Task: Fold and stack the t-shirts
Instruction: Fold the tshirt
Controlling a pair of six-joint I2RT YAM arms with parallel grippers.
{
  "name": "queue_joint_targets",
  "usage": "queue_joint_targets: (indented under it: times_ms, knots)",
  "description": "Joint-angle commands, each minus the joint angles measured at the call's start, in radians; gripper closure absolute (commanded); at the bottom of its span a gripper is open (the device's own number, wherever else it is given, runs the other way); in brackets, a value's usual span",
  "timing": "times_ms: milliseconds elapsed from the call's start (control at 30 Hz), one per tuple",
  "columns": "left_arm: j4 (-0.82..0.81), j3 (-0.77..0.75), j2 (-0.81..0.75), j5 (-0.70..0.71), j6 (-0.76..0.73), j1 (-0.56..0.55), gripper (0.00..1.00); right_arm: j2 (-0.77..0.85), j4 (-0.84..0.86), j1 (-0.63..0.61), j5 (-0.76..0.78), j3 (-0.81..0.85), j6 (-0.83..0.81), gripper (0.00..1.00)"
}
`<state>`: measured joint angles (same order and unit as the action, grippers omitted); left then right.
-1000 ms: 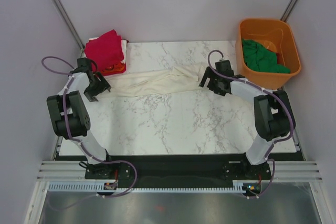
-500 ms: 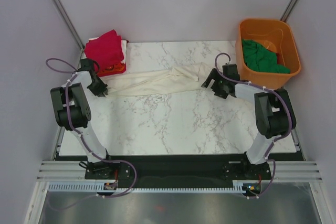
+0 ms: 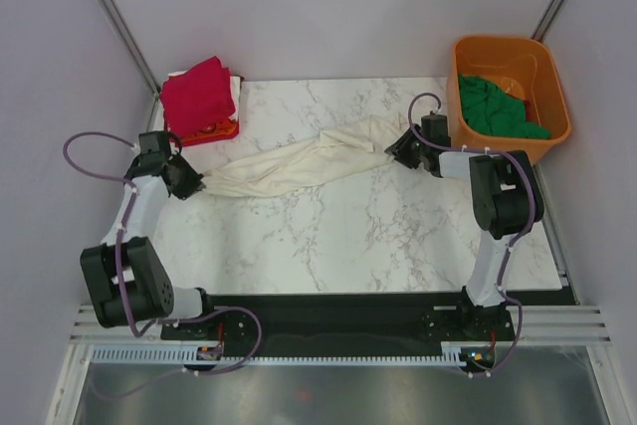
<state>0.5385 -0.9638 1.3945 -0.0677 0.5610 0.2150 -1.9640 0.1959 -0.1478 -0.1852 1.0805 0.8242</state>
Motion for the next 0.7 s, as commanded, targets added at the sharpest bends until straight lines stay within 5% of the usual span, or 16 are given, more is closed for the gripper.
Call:
queue_joint_targets:
  times_ms: [0, 167, 433, 533, 567, 633, 667]
  knots:
    - [-0.005, 0.088, -0.106, -0.119, 0.053, -0.015, 0.98, -0.064, 0.036, -0.015, 0.010, 0.085, 0.018, 0.72]
    - [0.032, 0.197, -0.285, -0.179, 0.071, -0.049, 0.98, -0.202, -0.039, -0.050, 0.041, 0.341, -0.036, 1.00]
    - [0.118, 0.246, -0.436, -0.144, 0.121, -0.201, 0.98, -0.600, -0.098, -0.078, -0.152, 1.003, -0.091, 1.00]
    - [0.107, 0.292, -0.456, -0.117, 0.236, -0.389, 0.98, -0.819, -0.073, -0.090, -0.215, 1.321, -0.053, 1.00]
    - [0.107, 0.298, -0.451, -0.116, 0.264, -0.490, 0.98, -0.844, -0.037, -0.090, -0.236, 1.395, -0.033, 0.98]
    - [0.095, 0.290, -0.427, -0.046, 0.344, -0.587, 0.98, -0.858, 0.113, -0.091, -0.232, 1.380, 0.021, 0.76]
    - [0.091, 0.286, -0.413, -0.034, 0.393, -0.673, 0.98, -0.854, 0.140, -0.095, -0.220, 1.356, 0.018, 0.36]
